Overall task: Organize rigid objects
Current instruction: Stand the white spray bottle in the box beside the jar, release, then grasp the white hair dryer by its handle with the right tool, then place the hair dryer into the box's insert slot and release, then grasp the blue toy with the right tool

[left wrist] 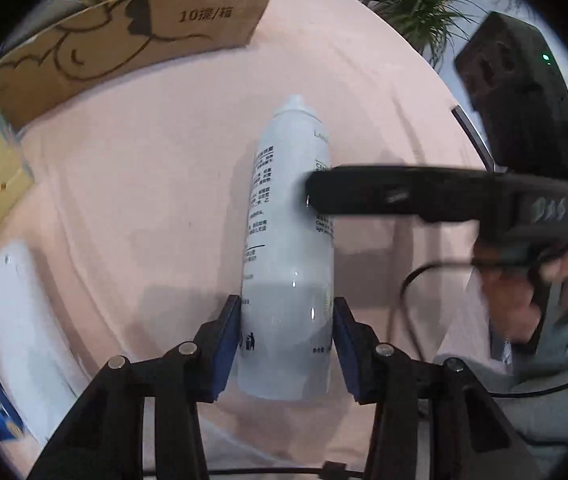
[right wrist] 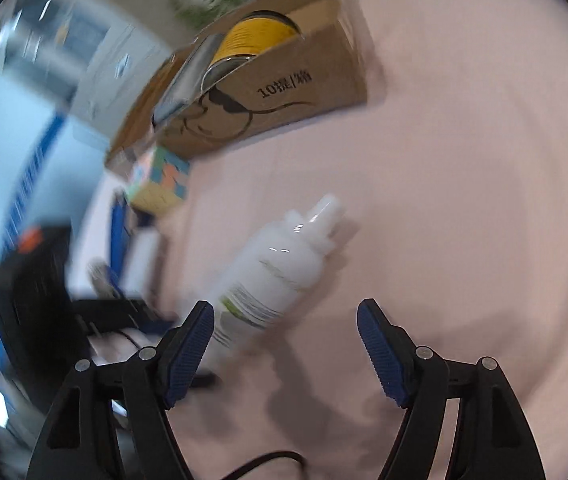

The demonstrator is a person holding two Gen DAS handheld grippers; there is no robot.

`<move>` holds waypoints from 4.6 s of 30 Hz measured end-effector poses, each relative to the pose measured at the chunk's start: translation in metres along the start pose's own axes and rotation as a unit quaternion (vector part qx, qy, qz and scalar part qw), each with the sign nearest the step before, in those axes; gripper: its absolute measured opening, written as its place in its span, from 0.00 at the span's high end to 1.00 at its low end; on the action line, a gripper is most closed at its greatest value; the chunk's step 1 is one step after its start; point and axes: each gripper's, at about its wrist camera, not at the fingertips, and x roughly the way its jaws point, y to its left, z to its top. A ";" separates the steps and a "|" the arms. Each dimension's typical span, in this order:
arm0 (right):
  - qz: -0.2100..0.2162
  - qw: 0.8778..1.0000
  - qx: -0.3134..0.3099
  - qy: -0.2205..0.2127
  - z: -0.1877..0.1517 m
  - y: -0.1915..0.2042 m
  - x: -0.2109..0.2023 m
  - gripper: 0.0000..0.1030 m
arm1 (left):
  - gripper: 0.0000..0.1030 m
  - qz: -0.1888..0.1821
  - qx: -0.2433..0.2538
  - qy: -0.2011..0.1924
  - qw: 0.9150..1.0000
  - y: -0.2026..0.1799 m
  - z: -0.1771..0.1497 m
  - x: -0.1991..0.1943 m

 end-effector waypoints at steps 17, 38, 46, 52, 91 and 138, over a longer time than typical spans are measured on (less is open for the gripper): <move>-0.041 0.973 -0.172 -0.146 0.158 0.098 -0.061 0.56 | 0.58 0.011 -0.054 -0.172 0.984 0.008 0.139 -0.077; -0.055 0.991 -0.107 -0.051 0.282 0.024 0.031 0.53 | 0.53 -0.012 -0.110 -0.135 0.985 0.046 0.210 -0.056; -0.133 0.960 -0.173 -0.175 0.179 0.070 -0.043 0.01 | 0.19 0.125 -0.069 -0.281 0.949 0.043 0.075 -0.165; -0.115 0.941 -0.256 -0.192 0.040 0.125 -0.037 0.00 | 0.18 0.225 -0.122 -0.295 0.921 0.066 -0.048 -0.236; -0.006 0.932 -0.359 0.042 -0.122 0.284 0.196 0.65 | 0.70 0.012 -0.301 -0.211 0.930 0.191 -0.213 -0.120; -0.069 0.953 -0.257 -0.146 0.158 0.299 0.168 0.00 | 0.04 0.218 -0.133 -0.322 0.912 0.250 -0.006 -0.240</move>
